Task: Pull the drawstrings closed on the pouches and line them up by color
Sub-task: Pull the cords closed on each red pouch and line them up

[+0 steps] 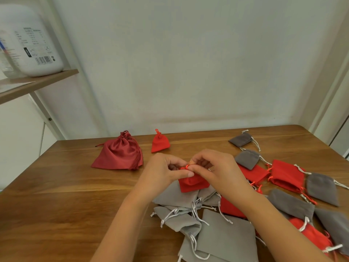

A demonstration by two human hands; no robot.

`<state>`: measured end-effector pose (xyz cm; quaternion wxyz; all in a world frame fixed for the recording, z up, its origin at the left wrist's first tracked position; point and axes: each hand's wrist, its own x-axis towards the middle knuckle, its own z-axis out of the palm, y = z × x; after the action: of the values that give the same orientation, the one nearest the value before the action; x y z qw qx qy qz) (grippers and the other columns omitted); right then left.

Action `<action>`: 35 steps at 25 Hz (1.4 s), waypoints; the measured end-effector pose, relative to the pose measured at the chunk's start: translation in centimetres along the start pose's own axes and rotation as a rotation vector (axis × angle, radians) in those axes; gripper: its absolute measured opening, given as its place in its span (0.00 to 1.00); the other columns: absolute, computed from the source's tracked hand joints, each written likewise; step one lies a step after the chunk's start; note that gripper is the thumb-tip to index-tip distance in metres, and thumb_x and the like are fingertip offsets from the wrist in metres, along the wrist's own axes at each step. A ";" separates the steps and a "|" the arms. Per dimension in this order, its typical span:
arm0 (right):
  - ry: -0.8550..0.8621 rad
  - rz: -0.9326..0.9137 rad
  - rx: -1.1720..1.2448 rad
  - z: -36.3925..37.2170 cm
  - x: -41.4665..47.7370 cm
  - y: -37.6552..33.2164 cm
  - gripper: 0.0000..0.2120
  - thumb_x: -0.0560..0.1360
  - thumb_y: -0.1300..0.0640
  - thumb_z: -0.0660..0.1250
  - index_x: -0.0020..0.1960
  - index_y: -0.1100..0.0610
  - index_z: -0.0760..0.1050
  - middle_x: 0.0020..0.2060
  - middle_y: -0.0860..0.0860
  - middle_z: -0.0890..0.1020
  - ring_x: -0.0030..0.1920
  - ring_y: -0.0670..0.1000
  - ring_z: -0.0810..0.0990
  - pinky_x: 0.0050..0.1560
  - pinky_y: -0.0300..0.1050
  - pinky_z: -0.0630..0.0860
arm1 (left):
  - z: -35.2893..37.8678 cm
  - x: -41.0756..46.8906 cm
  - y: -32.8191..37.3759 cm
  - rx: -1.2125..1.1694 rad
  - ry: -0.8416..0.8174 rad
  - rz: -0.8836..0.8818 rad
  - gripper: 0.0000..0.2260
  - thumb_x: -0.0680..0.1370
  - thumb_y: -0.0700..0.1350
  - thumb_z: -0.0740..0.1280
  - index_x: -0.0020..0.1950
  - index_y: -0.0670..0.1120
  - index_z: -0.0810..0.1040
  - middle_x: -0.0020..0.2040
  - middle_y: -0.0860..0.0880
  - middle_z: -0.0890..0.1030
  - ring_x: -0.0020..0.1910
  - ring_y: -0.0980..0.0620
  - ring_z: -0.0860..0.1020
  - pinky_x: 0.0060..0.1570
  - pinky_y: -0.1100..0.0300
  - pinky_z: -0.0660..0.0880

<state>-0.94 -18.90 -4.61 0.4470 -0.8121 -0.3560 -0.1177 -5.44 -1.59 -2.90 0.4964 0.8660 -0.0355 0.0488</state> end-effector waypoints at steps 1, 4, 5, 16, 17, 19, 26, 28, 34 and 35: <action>-0.002 0.004 0.024 -0.1 0.0 0.0 0.02 0.72 0.56 0.72 0.44 0.52 0.81 0.37 0.39 0.79 0.43 0.42 0.78 0.42 0.35 0.74 | 0.0 0.0 -0.1 0.007 0.015 0.000 0.02 0.69 0.47 0.76 0.41 0.52 0.85 0.33 0.40 0.80 0.32 0.52 0.70 0.36 0.56 0.66; -0.006 0.005 0.033 0.0 0.1 0.2 0.05 0.72 0.59 0.73 0.47 0.52 0.82 0.39 0.37 0.78 0.44 0.41 0.78 0.44 0.33 0.74 | 0.1 0.1 -0.2 -0.019 0.055 -0.018 0.02 0.72 0.43 0.74 0.41 0.50 0.86 0.36 0.41 0.82 0.34 0.52 0.74 0.37 0.56 0.69; -0.003 0.008 0.016 0.0 0.1 0.2 0.06 0.72 0.60 0.73 0.48 0.52 0.82 0.38 0.37 0.78 0.44 0.41 0.78 0.44 0.32 0.74 | 0.2 0.1 -0.2 -0.025 0.067 -0.025 0.02 0.72 0.42 0.73 0.41 0.49 0.86 0.35 0.43 0.83 0.34 0.54 0.74 0.37 0.58 0.70; 0.000 -0.004 -0.154 0.5 0.1 -0.2 0.04 0.77 0.59 0.66 0.48 0.55 0.79 0.41 0.43 0.76 0.41 0.43 0.74 0.41 0.34 0.70 | 0.4 0.3 0.4 -0.310 0.175 -0.192 0.03 0.73 0.37 0.71 0.44 0.39 0.84 0.36 0.45 0.84 0.26 0.57 0.75 0.27 0.69 0.69; -0.004 0.002 -0.136 0.5 0.1 -0.3 0.03 0.78 0.59 0.65 0.48 0.55 0.78 0.41 0.44 0.76 0.42 0.43 0.74 0.43 0.37 0.71 | 0.4 0.3 0.4 -0.342 0.170 -0.215 0.03 0.73 0.37 0.71 0.45 0.39 0.84 0.37 0.45 0.84 0.27 0.57 0.77 0.27 0.69 0.69; -0.012 -0.007 -0.097 0.5 0.0 -0.2 0.03 0.78 0.61 0.65 0.48 0.56 0.77 0.42 0.45 0.77 0.43 0.43 0.74 0.43 0.37 0.72 | 0.3 0.3 0.4 -0.428 0.156 -0.267 0.04 0.73 0.37 0.70 0.46 0.40 0.84 0.38 0.45 0.85 0.30 0.58 0.79 0.28 0.69 0.69; 0.015 -0.099 0.017 -0.5 0.0 -0.3 0.04 0.77 0.59 0.64 0.46 0.55 0.77 0.44 0.44 0.79 0.45 0.45 0.76 0.44 0.36 0.72 | -0.4 0.3 0.8 -0.771 0.082 -0.384 0.05 0.67 0.38 0.71 0.42 0.41 0.83 0.36 0.45 0.84 0.28 0.59 0.78 0.24 0.72 0.68; -0.007 -0.126 0.054 -0.7 0.0 -0.4 0.03 0.76 0.59 0.64 0.46 0.54 0.77 0.45 0.43 0.78 0.46 0.48 0.77 0.45 0.42 0.74 | -0.5 0.3 0.8 -0.800 0.070 -0.379 0.06 0.64 0.39 0.72 0.39 0.42 0.84 0.35 0.45 0.83 0.26 0.59 0.76 0.24 0.72 0.68; -0.091 -0.105 0.065 -1.2 0.1 -0.2 0.02 0.75 0.55 0.68 0.45 0.51 0.80 0.47 0.41 0.79 0.52 0.46 0.77 0.48 0.41 0.73 | -1.1 -0.1 0.9 -0.496 0.043 -0.228 0.05 0.71 0.35 0.72 0.45 0.42 0.81 0.33 0.51 0.82 0.29 0.60 0.76 0.31 0.70 0.70; -0.092 -0.087 0.058 -1.2 0.1 -0.2 0.04 0.74 0.51 0.68 0.45 0.49 0.80 0.48 0.40 0.79 0.54 0.44 0.76 0.51 0.38 0.72 | -1.1 -0.1 0.7 -0.456 0.048 -0.199 0.05 0.71 0.34 0.72 0.45 0.43 0.81 0.35 0.49 0.83 0.32 0.59 0.78 0.33 0.70 0.73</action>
<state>-0.88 -19.80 -3.71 0.4479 -0.7873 -0.4142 -0.0893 -5.66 -1.05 -1.74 0.6821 0.7293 0.0516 0.0107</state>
